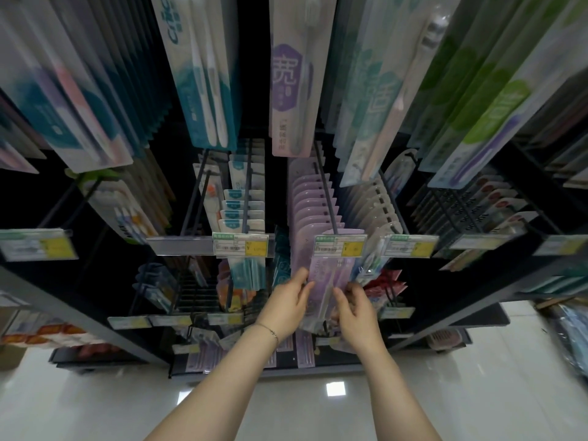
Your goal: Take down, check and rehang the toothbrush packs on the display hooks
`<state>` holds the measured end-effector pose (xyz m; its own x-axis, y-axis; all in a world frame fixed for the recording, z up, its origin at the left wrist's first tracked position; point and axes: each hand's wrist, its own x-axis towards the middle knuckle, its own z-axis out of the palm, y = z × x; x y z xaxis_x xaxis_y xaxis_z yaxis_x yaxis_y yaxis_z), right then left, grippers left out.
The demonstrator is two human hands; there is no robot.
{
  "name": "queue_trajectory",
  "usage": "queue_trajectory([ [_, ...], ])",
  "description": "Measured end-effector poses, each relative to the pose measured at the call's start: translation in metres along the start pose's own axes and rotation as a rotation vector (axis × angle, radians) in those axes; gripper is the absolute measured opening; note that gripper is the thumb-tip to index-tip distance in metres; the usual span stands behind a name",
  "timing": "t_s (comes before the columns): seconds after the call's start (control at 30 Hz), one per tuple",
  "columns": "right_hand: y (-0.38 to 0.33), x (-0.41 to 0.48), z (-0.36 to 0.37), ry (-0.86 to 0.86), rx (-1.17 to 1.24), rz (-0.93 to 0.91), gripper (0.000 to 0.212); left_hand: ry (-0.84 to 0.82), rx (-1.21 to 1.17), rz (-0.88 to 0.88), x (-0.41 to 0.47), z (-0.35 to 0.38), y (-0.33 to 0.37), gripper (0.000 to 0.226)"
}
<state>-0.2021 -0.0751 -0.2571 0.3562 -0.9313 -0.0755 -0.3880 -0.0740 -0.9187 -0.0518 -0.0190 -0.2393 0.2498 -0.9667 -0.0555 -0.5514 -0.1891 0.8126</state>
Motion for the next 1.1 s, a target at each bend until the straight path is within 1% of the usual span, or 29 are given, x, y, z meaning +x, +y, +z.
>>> queue_trajectory([
  [0.1,-0.002,0.001,0.0,-0.005,-0.019,0.004,0.007,-0.003,0.021,-0.012,0.003,0.001,0.0,0.013],
  [0.23,-0.002,0.0,0.003,-0.042,-0.065,-0.027,0.008,0.064,-0.042,-0.056,-0.002,0.003,-0.009,0.012],
  [0.33,-0.005,-0.002,0.006,-0.084,-0.113,-0.048,0.009,0.084,-0.09,-0.1,-0.009,0.003,-0.015,0.012],
  [0.47,-0.012,-0.001,0.008,-0.071,-0.148,-0.049,0.008,0.096,-0.114,-0.128,-0.006,0.001,-0.014,0.013],
  [0.53,-0.017,0.002,0.006,-0.069,-0.153,-0.044,0.011,0.109,-0.105,-0.136,-0.001,-0.001,-0.01,0.014],
  [0.7,-0.021,0.01,0.003,-0.121,-0.171,-0.032,0.018,0.1,-0.12,-0.107,0.003,-0.007,-0.003,0.015],
  [0.83,-0.024,0.014,0.006,-0.166,-0.213,-0.025,0.017,0.102,-0.126,-0.084,0.005,-0.012,-0.005,0.014],
  [0.93,-0.024,0.011,0.008,-0.166,-0.252,-0.044,0.021,0.095,-0.14,-0.071,0.003,-0.011,-0.011,0.013],
  [1.1,-0.021,0.01,0.008,-0.157,-0.25,-0.058,0.022,0.111,-0.147,-0.063,-0.002,-0.006,-0.014,0.012],
])
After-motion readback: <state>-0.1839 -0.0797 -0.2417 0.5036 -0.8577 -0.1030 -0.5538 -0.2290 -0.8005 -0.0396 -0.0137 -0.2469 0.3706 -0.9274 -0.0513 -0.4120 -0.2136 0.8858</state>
